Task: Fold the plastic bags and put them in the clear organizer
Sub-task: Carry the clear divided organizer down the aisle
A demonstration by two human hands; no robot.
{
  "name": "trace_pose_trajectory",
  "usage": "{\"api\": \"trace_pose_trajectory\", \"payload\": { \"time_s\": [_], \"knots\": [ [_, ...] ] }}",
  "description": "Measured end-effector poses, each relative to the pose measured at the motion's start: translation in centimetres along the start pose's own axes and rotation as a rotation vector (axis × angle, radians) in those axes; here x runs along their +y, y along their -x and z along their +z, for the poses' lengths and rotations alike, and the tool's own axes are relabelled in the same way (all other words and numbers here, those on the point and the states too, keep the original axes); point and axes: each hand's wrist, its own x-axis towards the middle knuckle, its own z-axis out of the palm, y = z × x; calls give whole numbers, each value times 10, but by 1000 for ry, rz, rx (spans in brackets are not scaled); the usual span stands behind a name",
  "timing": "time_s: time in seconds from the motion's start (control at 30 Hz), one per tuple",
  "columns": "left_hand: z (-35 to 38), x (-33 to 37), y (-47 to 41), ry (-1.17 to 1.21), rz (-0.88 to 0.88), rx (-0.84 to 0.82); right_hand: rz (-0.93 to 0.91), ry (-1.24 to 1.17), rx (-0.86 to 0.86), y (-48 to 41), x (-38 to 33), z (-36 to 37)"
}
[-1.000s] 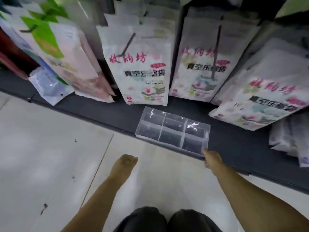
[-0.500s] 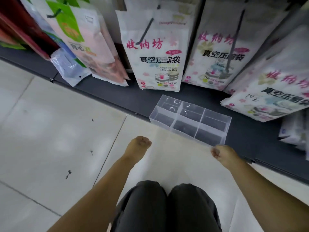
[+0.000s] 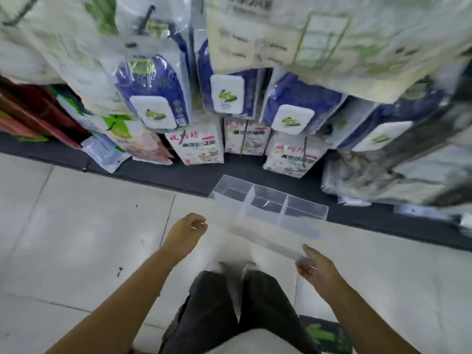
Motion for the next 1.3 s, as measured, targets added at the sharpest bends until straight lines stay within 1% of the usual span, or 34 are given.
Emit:
{"api": "trace_pose_trajectory", "payload": {
  "time_s": [0.1,0.2,0.3,0.37,0.47,0.57,0.63,0.73,0.83,0.93,1.07,1.2,1.3],
  "knots": [
    [-5,42,35,-23,72,-41,-62,-73,5,63,3,-39],
    [2,84,56,-57,141,-119,-102,-286,90,106,15,-78],
    [24,123,66,-114,245,-227,-165,-425,159,138,45,-117],
    [47,148,71,-220,333,-318,-188,-542,210,153,75,-139],
    [93,186,75,-375,429,-464,-222,-736,271,166,121,-164],
    [155,223,84,-506,544,-545,-192,-922,420,172,159,-192],
    [201,243,95,-560,597,-591,-169,-1009,488,176,180,-214],
    [275,265,121,-603,611,-698,-139,-1115,533,176,199,-259],
    [334,273,148,-630,609,-764,-123,-1186,587,174,206,-311],
    [376,283,162,-672,560,-779,-138,-1237,629,164,201,-367],
    [426,316,156,-724,528,-700,-165,-1322,627,140,177,-445],
    [501,379,139,-732,541,-639,-213,-1355,629,110,137,-536],
    [582,446,139,-774,572,-672,-236,-1358,625,96,105,-611]
  ]
}}
